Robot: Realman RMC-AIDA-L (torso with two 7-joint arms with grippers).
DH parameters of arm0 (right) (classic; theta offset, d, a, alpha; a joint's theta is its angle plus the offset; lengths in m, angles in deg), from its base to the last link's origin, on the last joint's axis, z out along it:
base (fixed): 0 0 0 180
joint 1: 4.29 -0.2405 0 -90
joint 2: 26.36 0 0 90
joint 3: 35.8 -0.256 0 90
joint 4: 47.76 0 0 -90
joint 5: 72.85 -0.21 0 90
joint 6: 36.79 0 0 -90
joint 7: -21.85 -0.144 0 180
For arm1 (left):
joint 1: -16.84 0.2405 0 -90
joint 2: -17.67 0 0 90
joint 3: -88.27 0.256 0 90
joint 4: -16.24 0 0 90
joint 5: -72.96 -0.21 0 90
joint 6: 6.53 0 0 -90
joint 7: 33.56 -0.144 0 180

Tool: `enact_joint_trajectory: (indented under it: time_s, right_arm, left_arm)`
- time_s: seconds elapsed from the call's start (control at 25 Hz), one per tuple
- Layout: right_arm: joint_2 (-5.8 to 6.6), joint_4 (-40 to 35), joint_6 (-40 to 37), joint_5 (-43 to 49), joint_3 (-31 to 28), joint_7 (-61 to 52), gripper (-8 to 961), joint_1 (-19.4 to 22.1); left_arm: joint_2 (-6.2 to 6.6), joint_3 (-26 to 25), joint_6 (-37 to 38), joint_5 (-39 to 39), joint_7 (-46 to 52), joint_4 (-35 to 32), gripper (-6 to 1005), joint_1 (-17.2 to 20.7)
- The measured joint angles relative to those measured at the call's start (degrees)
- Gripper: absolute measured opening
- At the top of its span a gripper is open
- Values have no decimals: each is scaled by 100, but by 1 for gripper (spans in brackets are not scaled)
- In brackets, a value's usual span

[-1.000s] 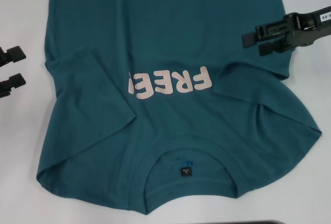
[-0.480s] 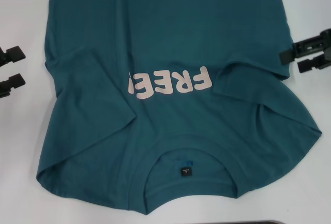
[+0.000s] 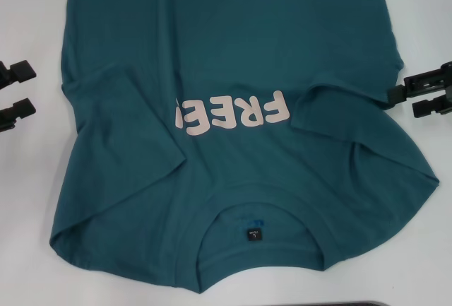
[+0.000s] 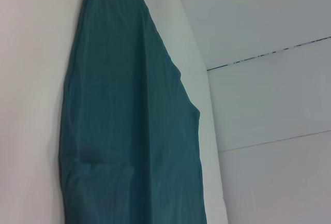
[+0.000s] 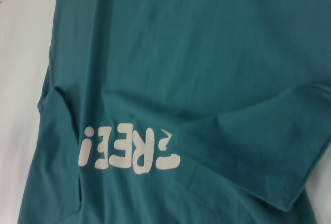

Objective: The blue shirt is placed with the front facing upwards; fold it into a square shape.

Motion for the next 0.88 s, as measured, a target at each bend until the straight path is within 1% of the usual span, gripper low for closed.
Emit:
enact_joint_trajectory:
  time_s: [0.16,0.44,0.68,0.88]
  right_arm:
    - [-116,74,250,165,10,-46,902,11]
    - [-241,306,747,229,-34,-76,899,-14]
    - [-350,349,1051,195,-356,-77,896,15]
    - [-406,492,1180,187,-563,-29,894,17]
  left_arm:
    - [-2,0,-6,0,1,0,933,5]
    - [-7,0,-16,0,2,0,931,22]
    - [-16,0,-18,0,-16,0,932,34]
    - [-21,0,-18,0,-25,0,932,38]
